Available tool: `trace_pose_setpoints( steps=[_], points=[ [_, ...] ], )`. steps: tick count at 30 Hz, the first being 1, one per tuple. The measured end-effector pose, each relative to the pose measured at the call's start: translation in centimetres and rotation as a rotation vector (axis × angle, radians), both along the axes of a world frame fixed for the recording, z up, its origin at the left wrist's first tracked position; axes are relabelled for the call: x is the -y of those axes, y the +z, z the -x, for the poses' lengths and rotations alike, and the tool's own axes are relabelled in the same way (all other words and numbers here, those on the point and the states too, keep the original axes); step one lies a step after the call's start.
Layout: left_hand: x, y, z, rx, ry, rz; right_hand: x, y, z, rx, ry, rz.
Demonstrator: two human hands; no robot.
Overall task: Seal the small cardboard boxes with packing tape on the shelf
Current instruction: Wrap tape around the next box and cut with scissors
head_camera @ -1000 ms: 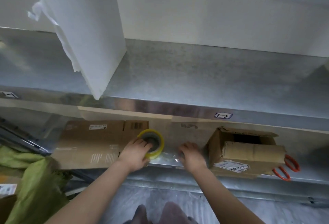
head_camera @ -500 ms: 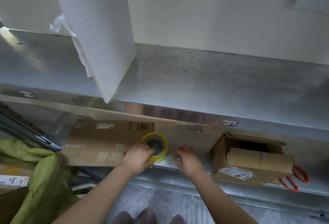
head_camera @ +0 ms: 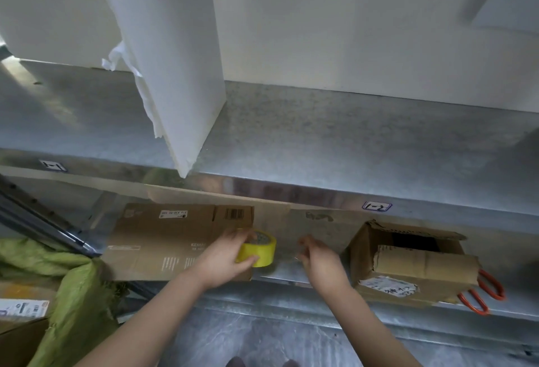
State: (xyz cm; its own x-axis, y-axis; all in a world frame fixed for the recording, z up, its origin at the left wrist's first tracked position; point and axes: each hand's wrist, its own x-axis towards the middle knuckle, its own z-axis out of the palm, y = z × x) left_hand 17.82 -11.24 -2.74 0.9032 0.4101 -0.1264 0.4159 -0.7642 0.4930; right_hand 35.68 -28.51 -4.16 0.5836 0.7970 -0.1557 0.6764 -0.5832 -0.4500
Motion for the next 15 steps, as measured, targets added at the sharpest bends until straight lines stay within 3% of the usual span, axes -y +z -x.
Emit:
trace_pose_setpoints(
  steps=[3,7,15],
  points=[
    [0.5,1.8,0.0,0.016,-0.067,0.051,0.9,2.3,0.0,0.0,-0.035,0.026],
    [2.4,3.9,-0.4,-0.018,-0.207,-0.063,3.0,4.6,-0.4,-0.067,-0.09,-0.021],
    [6.6,8.6,-4.2,0.269,-0.101,0.082,9.1,9.0,-3.4,-0.144,-0.273,-0.155]
  ],
)
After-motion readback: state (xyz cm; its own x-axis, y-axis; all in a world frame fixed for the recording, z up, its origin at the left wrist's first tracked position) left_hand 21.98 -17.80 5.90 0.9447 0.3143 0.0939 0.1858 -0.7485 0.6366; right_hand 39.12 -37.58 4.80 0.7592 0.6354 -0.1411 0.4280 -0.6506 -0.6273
